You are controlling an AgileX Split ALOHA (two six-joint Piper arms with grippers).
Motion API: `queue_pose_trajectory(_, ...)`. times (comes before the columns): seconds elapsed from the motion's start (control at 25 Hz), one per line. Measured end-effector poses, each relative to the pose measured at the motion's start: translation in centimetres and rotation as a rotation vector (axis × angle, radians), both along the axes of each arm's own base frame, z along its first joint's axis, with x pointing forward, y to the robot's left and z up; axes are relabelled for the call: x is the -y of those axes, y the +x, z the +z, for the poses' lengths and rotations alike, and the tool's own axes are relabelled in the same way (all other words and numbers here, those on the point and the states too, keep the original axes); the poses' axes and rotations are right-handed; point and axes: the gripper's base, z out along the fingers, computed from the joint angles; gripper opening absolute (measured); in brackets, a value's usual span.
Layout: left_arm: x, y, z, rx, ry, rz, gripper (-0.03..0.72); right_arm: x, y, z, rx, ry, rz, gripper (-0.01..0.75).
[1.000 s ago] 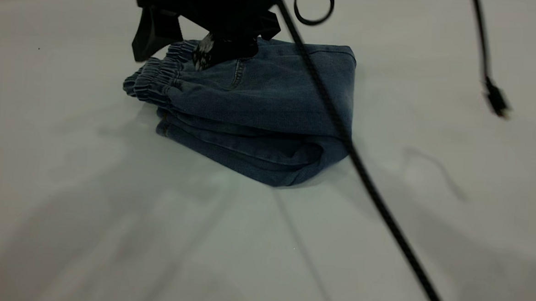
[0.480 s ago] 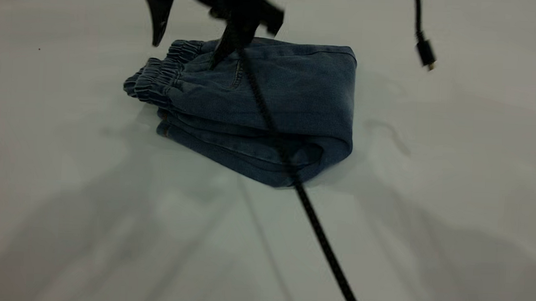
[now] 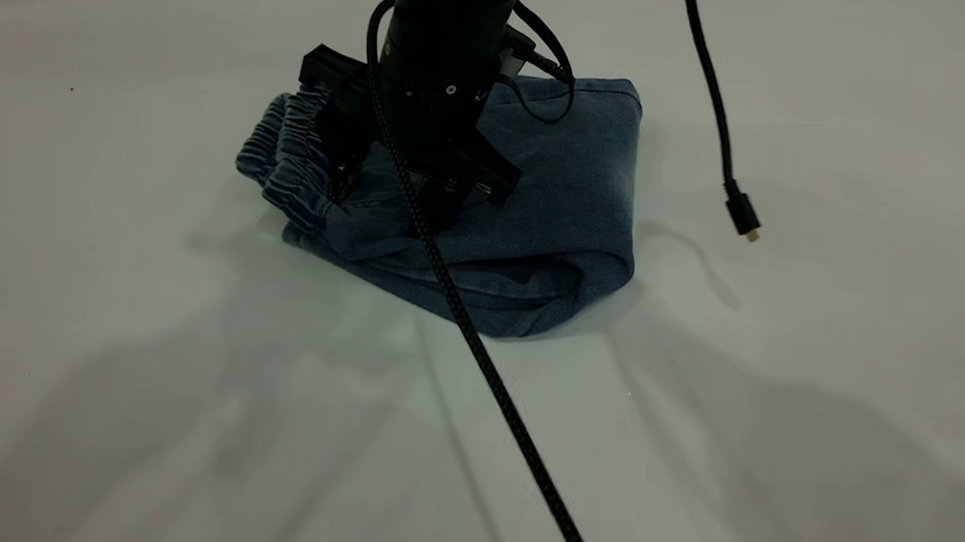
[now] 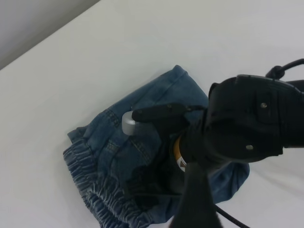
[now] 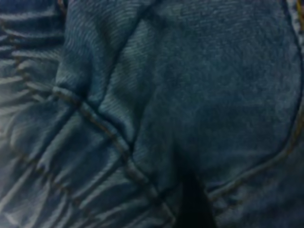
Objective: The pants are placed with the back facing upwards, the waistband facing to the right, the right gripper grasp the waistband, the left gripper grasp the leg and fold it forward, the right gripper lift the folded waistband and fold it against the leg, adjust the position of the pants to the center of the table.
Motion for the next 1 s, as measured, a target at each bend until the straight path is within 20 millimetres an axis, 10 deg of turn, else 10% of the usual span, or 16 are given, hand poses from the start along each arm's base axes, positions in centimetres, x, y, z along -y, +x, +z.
queue_pose_trajectory(0.68, 0.0, 0.0, 0.0, -0.004, 0.007, -0.006, 0.496, 0.1, -2.5, 0.9, -0.091, -0.110, 0.567, 0.405)
queue_pose_trajectory(1.0, -0.9, -2.0, 2.1, 0.048, -0.017, -0.011, 0.496, -1.6, -1.0, 9.2, 0.178, -0.102, 0.704, 0.402)
